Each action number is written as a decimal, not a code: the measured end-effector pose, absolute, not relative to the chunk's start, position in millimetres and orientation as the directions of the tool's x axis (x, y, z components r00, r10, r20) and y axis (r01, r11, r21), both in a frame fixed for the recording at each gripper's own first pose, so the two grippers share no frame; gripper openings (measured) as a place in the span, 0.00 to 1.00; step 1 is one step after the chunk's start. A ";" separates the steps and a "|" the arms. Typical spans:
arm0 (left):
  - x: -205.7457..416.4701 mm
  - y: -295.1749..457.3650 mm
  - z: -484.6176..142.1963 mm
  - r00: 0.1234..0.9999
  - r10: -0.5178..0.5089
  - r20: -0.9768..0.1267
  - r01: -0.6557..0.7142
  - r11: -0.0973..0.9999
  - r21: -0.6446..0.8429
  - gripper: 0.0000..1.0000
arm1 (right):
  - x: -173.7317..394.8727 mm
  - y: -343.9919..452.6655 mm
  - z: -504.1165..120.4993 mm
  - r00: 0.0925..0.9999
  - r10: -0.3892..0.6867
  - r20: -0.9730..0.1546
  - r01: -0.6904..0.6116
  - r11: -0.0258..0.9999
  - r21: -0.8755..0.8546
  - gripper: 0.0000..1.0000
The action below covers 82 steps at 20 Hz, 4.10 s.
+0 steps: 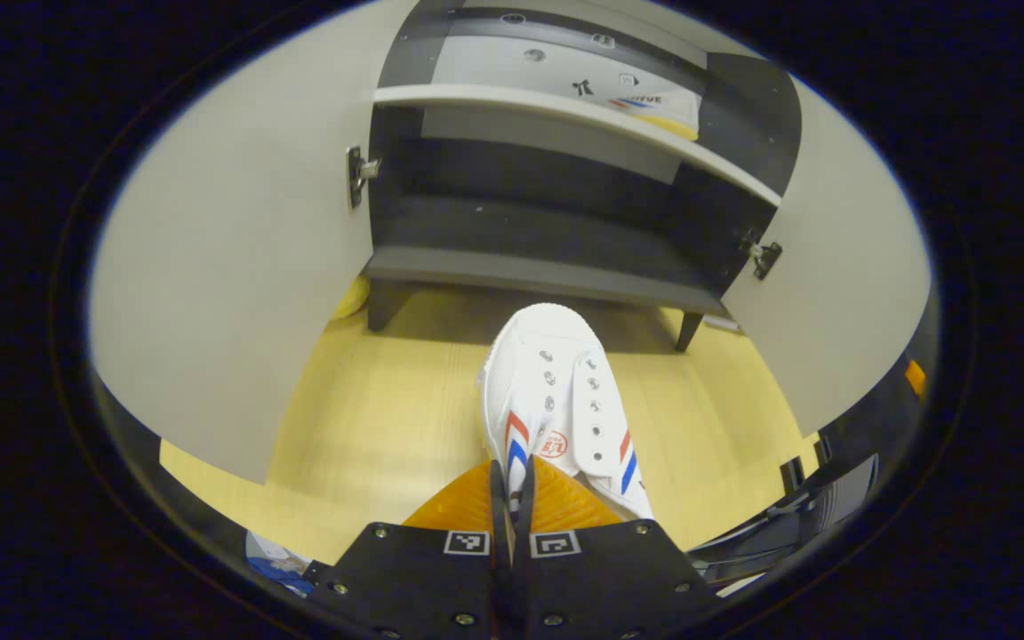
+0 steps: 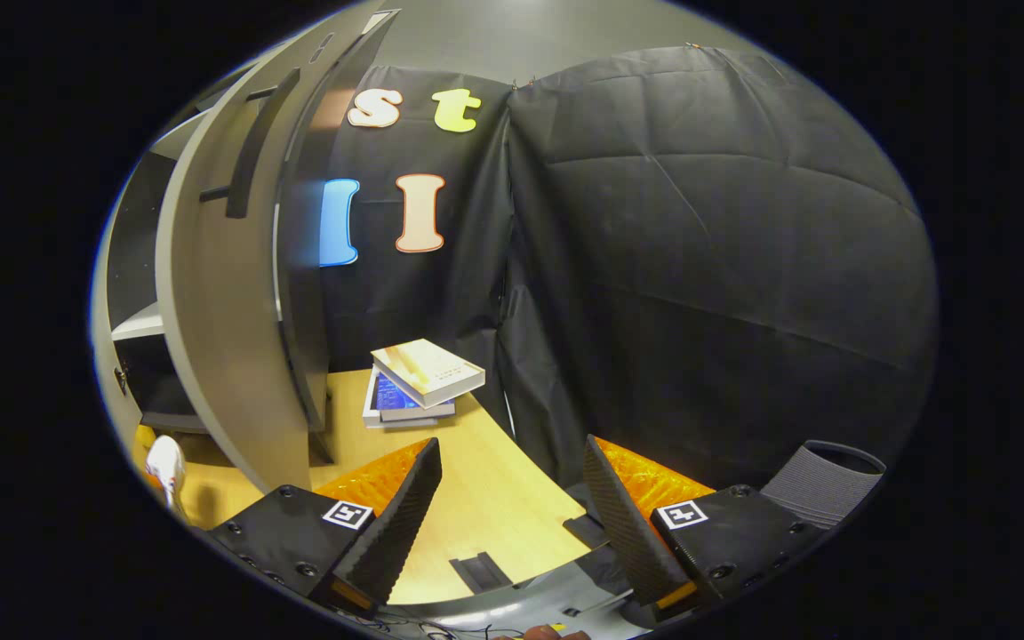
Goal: Grab one shoe with the right hand and put it into the shoe cabinet, grab the other shoe with the left hand and put it into the shoe cabinet; then close the right door with the right hand and the left door with the left hand.
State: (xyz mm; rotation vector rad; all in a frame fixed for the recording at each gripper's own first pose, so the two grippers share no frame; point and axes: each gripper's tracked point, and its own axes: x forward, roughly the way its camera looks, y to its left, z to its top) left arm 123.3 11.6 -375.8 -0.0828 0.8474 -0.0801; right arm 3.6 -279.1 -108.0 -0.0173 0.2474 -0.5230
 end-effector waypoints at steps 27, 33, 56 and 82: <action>128.1 14.2 -363.9 0.947 -0.091 -0.307 0.069 0.994 -0.082 0.00 | 72.9 -314.4 -79.4 0.830 -0.533 -0.161 0.544 0.838 0.030 0.97; 127.2 14.6 -363.0 0.931 -0.082 -0.357 0.069 0.996 -0.049 0.01 | 80.4 -321.5 -75.7 0.830 -0.541 -0.134 0.550 0.835 0.030 0.97; -55.9 -18.8 -206.7 0.997 -0.072 0.002 0.071 0.991 0.115 0.97 | 120.7 -283.1 -32.1 0.948 -0.309 -0.078 0.319 0.929 0.189 0.98; -300.3 65.7 -290.3 0.992 0.070 -0.108 -0.060 0.994 0.094 0.97 | 103.9 -190.8 102.4 0.991 -0.112 0.069 0.095 0.973 0.212 0.97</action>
